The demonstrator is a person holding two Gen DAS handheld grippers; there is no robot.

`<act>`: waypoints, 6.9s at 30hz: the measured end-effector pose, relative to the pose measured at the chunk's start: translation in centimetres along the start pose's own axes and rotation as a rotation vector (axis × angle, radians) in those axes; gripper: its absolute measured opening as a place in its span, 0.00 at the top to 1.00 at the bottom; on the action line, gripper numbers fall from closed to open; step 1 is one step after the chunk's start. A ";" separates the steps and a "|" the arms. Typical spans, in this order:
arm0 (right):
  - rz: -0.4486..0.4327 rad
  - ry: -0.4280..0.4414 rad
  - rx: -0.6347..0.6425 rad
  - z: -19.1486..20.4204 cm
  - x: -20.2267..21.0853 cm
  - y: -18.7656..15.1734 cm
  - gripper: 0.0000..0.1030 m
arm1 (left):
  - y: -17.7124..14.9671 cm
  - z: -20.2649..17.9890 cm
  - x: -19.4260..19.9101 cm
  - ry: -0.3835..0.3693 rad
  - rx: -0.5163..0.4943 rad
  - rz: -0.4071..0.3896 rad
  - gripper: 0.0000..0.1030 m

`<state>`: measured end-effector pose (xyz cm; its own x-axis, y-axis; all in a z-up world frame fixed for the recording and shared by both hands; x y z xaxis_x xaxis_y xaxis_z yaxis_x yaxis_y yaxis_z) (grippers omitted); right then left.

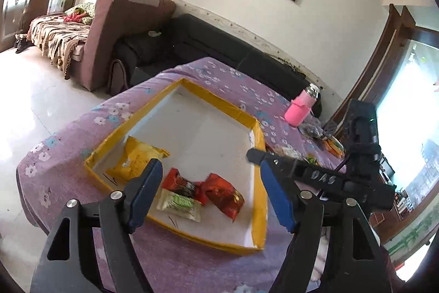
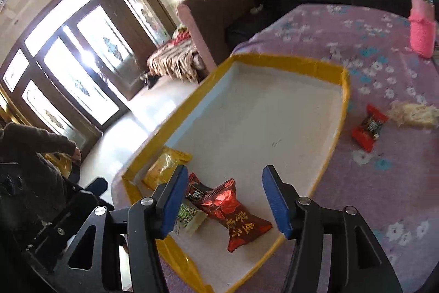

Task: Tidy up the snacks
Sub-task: 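Withdraw both tools from the tray back toward the snack pile, then grasp the cream biscuit bar with the right tool while the left tool grasps a red candy, then carry the biscuit bar and red candy over the tray with both tools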

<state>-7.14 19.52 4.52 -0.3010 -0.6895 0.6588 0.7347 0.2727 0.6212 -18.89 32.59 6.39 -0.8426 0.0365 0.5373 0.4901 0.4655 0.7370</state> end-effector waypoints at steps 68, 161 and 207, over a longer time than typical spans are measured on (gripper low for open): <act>0.093 -0.301 -0.178 -17.9 -4.0 5.9 0.58 | -2.3 -5.7 -6.1 -0.114 -0.031 0.182 0.28; -0.105 -0.317 -0.165 -20.8 11.1 -6.8 0.68 | -5.9 -15.5 -8.5 -0.062 -0.356 0.233 0.78; 0.200 -0.029 0.130 2.9 -8.7 -0.2 0.57 | 4.1 4.4 -8.3 0.119 0.050 0.223 0.38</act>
<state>-6.44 27.39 -0.08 -0.1754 -0.5941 0.7850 0.6976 0.4876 0.5249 -10.91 38.12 3.15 -0.6811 0.0407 0.7310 0.6470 0.5009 0.5749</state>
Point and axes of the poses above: each gripper's, at about its wrist camera, not at the fingertips, and x roughly against the way its jaws point, z to its left, y to its top, the point moved 5 cm from there along -x, roughly the way its jaws point, and after that the axes turned 4 degrees about y, right-handed, at the moved point
